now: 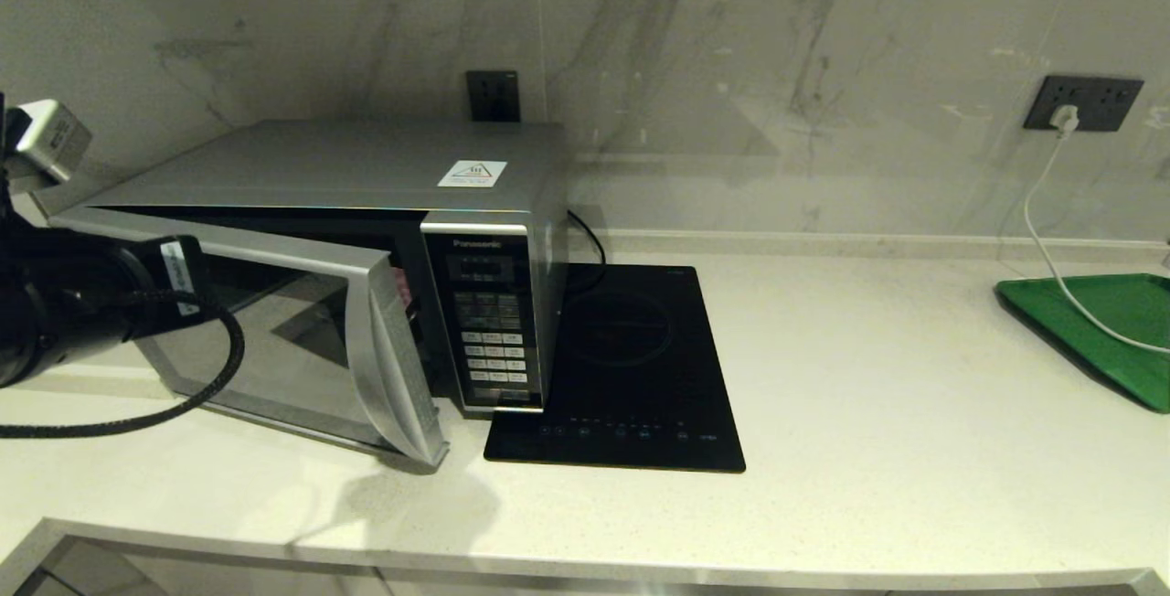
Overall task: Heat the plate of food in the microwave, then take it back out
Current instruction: Close the microwave oven
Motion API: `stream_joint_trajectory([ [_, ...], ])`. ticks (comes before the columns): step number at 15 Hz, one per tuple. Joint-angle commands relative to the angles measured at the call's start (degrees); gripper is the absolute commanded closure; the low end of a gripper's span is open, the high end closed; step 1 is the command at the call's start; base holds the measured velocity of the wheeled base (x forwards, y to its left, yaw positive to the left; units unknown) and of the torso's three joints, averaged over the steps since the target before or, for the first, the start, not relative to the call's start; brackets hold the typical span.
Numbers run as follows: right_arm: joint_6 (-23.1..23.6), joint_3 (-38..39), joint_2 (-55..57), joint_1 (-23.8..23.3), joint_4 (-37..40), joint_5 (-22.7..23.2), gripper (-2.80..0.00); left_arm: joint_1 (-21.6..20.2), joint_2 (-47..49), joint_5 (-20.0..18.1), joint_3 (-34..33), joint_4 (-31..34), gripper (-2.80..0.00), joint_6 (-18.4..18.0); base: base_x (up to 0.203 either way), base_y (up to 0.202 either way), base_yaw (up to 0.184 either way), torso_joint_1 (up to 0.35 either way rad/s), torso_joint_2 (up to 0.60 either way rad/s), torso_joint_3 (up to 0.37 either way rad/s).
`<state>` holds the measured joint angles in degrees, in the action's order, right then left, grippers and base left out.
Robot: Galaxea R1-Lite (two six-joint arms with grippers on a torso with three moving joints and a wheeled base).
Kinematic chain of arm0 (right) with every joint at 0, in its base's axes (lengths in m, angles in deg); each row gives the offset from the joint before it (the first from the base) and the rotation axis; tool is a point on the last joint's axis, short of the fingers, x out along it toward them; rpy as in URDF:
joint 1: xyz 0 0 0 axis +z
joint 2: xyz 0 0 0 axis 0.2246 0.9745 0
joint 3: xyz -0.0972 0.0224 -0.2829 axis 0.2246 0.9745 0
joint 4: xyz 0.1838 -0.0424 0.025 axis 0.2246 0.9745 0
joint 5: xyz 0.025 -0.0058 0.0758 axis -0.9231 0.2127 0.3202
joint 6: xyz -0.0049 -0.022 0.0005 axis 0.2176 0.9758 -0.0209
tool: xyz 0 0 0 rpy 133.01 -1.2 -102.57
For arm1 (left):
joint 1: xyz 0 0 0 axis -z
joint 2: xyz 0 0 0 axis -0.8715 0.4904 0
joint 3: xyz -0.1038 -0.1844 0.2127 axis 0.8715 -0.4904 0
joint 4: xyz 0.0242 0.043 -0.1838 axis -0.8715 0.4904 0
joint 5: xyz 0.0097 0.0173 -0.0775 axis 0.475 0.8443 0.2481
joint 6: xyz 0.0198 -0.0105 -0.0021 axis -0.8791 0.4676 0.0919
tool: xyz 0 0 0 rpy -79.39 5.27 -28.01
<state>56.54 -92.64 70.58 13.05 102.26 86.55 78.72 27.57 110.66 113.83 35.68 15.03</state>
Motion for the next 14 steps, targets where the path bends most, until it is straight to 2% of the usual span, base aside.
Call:
stream_joint_trajectory([
  [1, 0.0, 0.0, 0.0, 0.0, 0.1, 0.0, 0.00, 3.4, -0.7, -0.2, -0.2, 3.5, 0.00, 0.3, 0.000, 0.000, 0.000, 0.000, 0.00, 0.000],
  [5, 0.0, 0.0, 0.0, 0.0, 0.1, 0.0, 0.00, 9.9, 3.1, -0.3, 0.3, 2.5, 0.00, 2.1, 0.000, 0.000, 0.000, 0.000, 0.00, 0.000],
  [7, 0.0, 0.0, 0.1, 0.0, 0.1, 0.0, 0.00, 13.8, 4.2, -1.6, 0.5, 2.3, 0.00, 2.2, 0.000, 0.000, 0.000, 0.000, 0.00, 0.000],
  [10, 0.0, 0.0, 0.1, 0.0, 0.1, 0.0, 0.00, 14.5, 7.5, -3.7, 2.2, 1.0, 0.00, 2.4, 0.000, 0.000, 0.000, 0.000, 0.00, 0.000],
  [14, 0.0, 0.0, 0.1, 0.0, 0.1, 0.0, 0.00, 14.0, 11.9, -3.8, 3.3, -2.3, 0.00, 2.5, 0.000, 0.000, 0.000, 0.002, 0.00, 0.010],
])
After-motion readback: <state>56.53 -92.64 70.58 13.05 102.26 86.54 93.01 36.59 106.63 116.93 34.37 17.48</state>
